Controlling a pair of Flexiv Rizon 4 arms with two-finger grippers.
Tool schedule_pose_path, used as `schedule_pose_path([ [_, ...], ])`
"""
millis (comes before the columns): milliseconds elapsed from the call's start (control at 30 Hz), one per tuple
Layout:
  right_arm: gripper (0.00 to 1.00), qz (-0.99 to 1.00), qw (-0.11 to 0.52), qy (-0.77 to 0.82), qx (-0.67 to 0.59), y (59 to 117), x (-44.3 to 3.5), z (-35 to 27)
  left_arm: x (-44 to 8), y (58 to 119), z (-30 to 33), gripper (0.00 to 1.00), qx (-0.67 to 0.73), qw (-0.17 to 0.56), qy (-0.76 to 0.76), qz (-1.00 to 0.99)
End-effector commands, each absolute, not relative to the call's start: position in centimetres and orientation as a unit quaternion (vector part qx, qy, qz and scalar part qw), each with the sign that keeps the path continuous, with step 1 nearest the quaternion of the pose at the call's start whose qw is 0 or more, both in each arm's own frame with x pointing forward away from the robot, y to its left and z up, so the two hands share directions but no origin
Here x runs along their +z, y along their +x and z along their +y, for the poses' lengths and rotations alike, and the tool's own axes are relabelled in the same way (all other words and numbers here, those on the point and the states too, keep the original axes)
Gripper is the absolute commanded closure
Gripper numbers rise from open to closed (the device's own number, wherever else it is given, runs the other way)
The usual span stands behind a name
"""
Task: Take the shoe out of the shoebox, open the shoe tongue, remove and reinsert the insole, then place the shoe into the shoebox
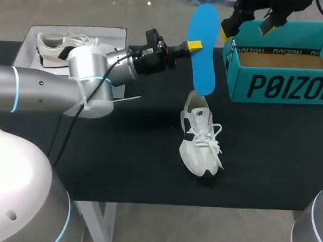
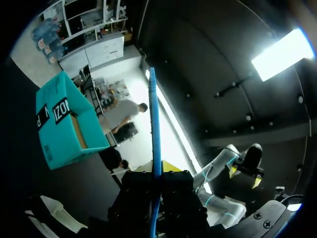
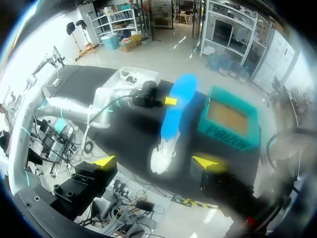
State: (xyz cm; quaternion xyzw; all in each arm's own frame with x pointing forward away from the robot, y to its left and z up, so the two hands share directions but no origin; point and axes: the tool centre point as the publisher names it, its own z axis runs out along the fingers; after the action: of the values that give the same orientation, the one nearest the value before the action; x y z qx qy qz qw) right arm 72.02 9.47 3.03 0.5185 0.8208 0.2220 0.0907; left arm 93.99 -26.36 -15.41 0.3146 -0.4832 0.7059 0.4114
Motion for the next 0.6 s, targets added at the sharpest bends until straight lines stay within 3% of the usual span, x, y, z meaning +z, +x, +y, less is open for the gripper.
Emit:
schedule_pose_path([
  [33,0.00,0.815,0.102,0.527,0.219,72.1,2.6,10.9,-15.4,93.9,-26.4,1.00,0.706,0.411,0.316,-0.483],
  [600,0.00,0.805,0.096,0.537,0.234,72.2,1.3,14.0,-15.4,93.9,-26.4,1.00,0.706,0.411,0.316,-0.483],
])
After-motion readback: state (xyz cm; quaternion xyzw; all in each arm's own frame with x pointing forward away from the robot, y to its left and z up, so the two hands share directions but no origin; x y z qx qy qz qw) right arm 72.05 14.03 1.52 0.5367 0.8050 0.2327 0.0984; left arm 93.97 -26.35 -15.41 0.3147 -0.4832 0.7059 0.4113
